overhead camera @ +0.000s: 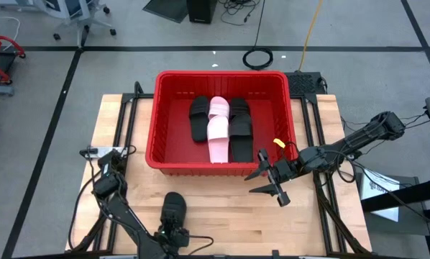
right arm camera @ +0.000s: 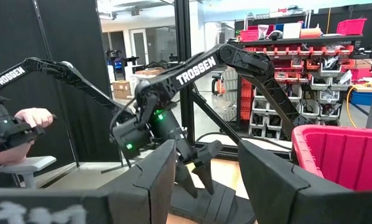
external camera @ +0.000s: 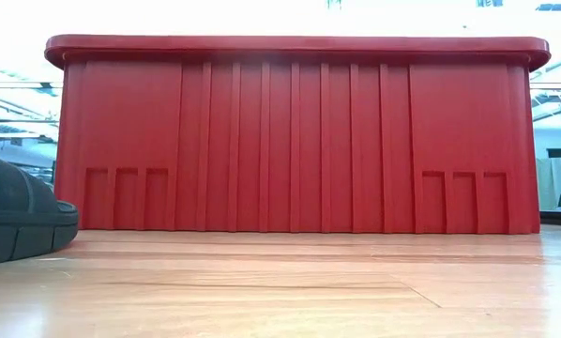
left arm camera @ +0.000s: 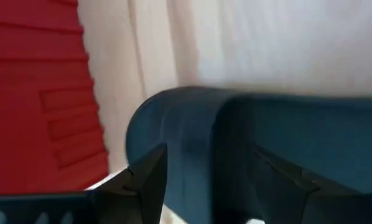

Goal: Pick and place slides into bin
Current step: Put the black slide into the red bin

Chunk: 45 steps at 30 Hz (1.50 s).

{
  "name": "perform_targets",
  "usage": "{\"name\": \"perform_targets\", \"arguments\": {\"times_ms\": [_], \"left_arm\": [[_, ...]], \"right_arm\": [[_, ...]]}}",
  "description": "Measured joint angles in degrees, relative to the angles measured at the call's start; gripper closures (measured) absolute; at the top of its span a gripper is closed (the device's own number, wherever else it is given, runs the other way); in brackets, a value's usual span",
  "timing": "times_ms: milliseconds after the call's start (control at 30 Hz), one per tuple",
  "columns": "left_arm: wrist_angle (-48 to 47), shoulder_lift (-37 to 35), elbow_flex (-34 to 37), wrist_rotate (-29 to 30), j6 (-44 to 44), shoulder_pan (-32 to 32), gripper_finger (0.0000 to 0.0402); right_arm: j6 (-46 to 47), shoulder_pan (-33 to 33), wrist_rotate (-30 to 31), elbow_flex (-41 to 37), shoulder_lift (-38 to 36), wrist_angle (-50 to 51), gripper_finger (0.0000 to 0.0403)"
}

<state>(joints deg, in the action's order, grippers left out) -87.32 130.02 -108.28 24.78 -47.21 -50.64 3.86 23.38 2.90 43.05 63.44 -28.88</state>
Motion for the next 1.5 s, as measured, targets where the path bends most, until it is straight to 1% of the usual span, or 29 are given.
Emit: {"name": "perform_targets", "arguments": {"times_ms": [167, 267, 333, 500, 633, 700, 767, 1000, 1033, 1067, 1233, 1400, 1500], "left_arm": [[-2.28, 0.00, 3.87, 1.73, -0.09, 0.77, 0.0197], [-2.66, 0.00, 6.44, 4.08, -1.84, 1.75, 0.0197], [-2.65, 0.00, 8.17, 4.61, -3.64, 2.39, 0.0197], [-1.55, 0.04, 12.04, 3.82, -7.13, 4.46, 0.0197], [-1.54, 0.02, 13.24, 3.75, -7.79, 5.89, 0.0201], [-1.53, 0.02, 13.33, 3.89, -7.63, 6.39, 0.0216], [-1.54, 0.02, 13.33, 3.92, -7.55, 6.64, 0.0242], [-1.56, 0.02, 13.33, 3.44, -6.92, 6.70, 0.0377], [-1.56, 0.02, 13.33, 3.21, -6.76, 6.70, 0.0388], [-1.56, 0.02, 13.33, 3.04, -6.46, 6.70, 0.0392], [-1.56, 0.02, 13.33, 2.23, -5.98, 6.70, 0.0380], [-2.75, 0.02, 13.28, 1.60, -6.78, 6.70, 0.0397], [-2.70, -0.26, 13.28, 1.05, -7.38, 6.70, 0.0392]], "right_arm": [[0.00, 0.00, 0.01, 0.00, 0.00, 0.00, 0.0238], [0.00, 0.00, 0.01, 0.00, 0.00, 0.00, 0.0238], [0.00, 0.00, 0.02, 0.00, 0.00, 0.00, 0.0238], [-0.02, 0.00, 0.00, 0.00, 0.00, -0.02, 0.0238], [-0.04, 0.00, 0.02, 0.00, 0.00, 0.00, 0.0238], [-0.04, 0.00, 0.02, 0.00, 0.00, -0.01, 0.0238], [-0.07, 0.00, 0.02, 0.00, 0.00, 0.00, 0.0238], [-0.28, 0.00, 0.02, 0.00, 0.00, 0.00, 0.0238], [-0.26, 0.00, 0.02, 0.00, 0.00, 0.00, 0.0238], [-0.26, 0.00, 0.02, 0.00, 0.00, 0.00, 0.0238], [-0.50, -0.02, 0.02, 0.00, 0.00, 0.00, 0.0238], [-0.52, -0.02, 0.02, 0.00, 0.00, 0.00, 0.0238], [-0.51, -0.02, 0.02, 0.00, 0.00, 0.00, 0.0238]]}}
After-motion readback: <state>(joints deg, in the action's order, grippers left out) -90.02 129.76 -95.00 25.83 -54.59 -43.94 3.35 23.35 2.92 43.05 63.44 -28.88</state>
